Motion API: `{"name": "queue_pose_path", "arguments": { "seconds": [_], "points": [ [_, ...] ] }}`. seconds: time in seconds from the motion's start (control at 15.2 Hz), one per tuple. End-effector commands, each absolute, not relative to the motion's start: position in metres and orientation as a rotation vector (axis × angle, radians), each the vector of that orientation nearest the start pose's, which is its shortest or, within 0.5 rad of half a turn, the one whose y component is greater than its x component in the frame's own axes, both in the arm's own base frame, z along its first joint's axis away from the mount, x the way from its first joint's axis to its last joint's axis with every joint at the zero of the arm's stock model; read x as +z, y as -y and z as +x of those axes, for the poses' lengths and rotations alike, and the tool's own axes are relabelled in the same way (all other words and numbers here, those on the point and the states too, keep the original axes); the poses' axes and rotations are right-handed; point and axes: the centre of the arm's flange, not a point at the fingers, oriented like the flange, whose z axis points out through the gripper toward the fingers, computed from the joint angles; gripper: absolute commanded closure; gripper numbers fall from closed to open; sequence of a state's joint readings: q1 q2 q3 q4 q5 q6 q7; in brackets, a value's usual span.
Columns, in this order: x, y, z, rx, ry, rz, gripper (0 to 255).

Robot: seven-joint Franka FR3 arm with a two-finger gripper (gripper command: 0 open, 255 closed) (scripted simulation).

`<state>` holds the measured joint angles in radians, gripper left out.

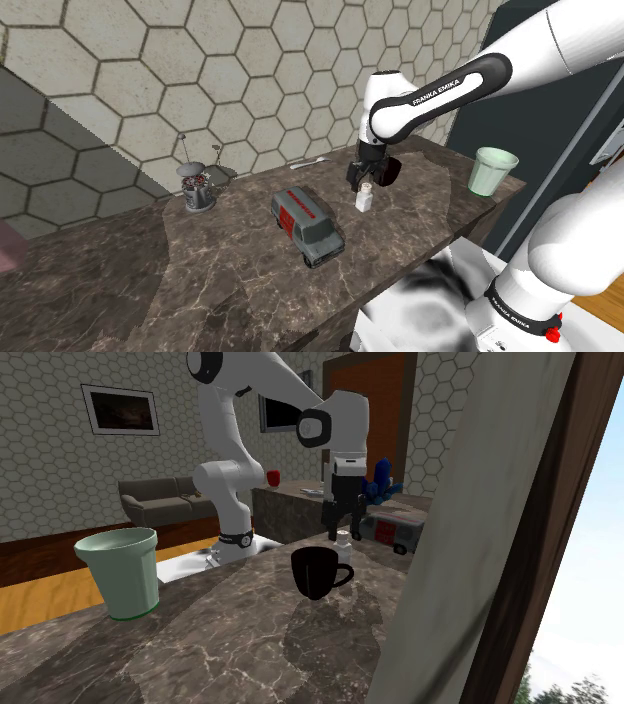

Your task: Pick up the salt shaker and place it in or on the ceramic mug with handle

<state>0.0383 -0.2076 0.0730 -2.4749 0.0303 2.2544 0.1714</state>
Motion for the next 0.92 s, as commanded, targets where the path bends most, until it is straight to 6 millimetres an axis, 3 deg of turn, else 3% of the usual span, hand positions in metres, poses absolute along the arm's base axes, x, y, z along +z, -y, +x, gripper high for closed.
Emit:
{"name": "queue_pose_path", "arguments": {
  "seconds": [0.0,0.59,0.86],
  "points": [
    [0.368,-0.051,0.447,0.022,-0.127,-3.133,255],
    [0.368,-0.051,0.447,0.022,-0.127,-3.133,255],
    [0.389,-0.051,0.447,0.022,-0.127,-3.133,255]
  ]
}}
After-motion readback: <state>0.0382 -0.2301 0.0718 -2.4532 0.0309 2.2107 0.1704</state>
